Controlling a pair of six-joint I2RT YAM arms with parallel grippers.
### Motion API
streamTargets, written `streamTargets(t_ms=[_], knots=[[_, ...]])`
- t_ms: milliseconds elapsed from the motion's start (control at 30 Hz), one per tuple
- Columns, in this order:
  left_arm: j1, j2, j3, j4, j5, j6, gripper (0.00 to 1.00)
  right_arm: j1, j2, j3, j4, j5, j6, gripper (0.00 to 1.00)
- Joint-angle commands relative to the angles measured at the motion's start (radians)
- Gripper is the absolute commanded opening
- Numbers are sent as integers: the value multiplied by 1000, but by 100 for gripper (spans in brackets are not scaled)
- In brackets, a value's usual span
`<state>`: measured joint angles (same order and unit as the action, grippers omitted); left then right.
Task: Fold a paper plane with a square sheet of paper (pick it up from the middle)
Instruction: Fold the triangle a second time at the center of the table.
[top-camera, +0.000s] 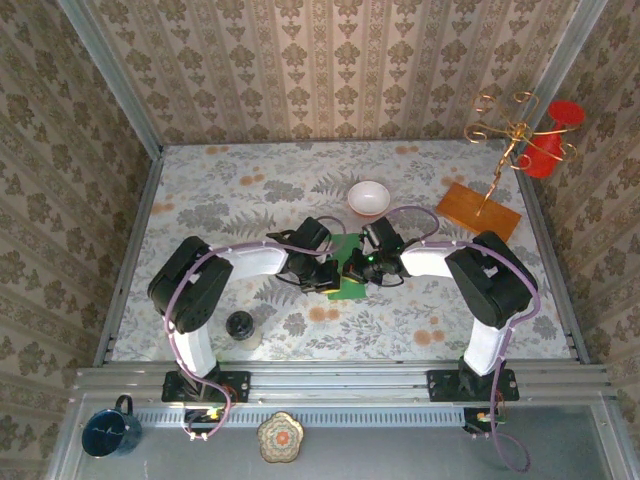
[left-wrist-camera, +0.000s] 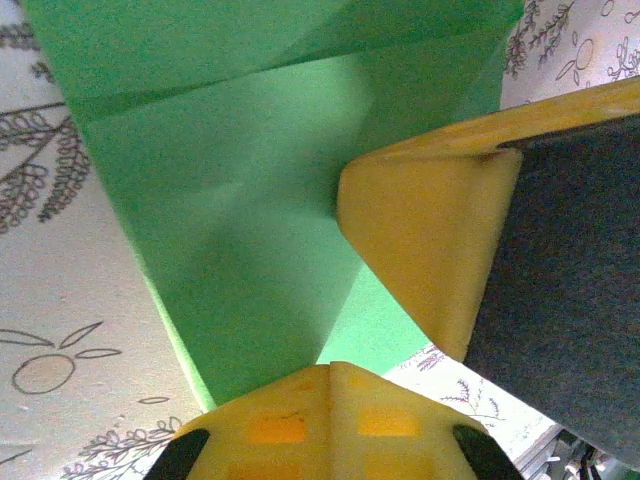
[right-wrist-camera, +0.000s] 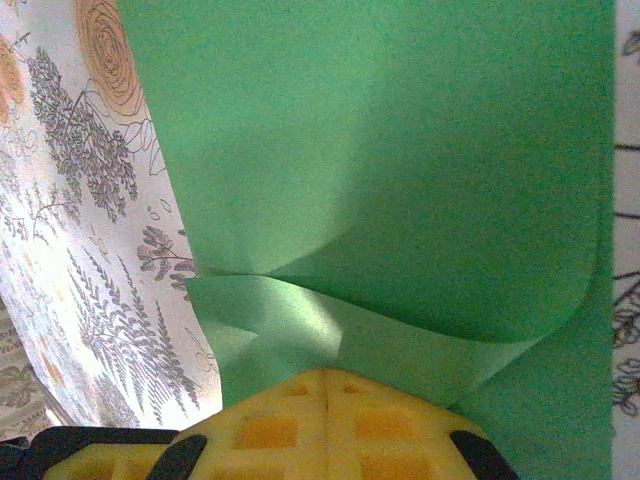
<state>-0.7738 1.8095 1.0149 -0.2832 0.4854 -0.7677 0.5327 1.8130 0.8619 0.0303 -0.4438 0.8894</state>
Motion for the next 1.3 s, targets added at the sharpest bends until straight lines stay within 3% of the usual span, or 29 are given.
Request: streamTargets(t_ms=[0, 733, 1067, 1267], knots=[[-6, 14, 13, -11, 0, 0, 0, 0, 78, -50, -107, 71, 6, 5], [-20, 6, -85, -60, -37, -8, 0, -7, 92, -43, -171, 103, -4, 5], [-27, -154, -219, -165, -71, 24, 0, -6, 110, -38, -206, 119, -3, 5], [-21, -249, -145, -124, -133, 31, 0, -6, 98, -40, -191, 106, 5, 5]])
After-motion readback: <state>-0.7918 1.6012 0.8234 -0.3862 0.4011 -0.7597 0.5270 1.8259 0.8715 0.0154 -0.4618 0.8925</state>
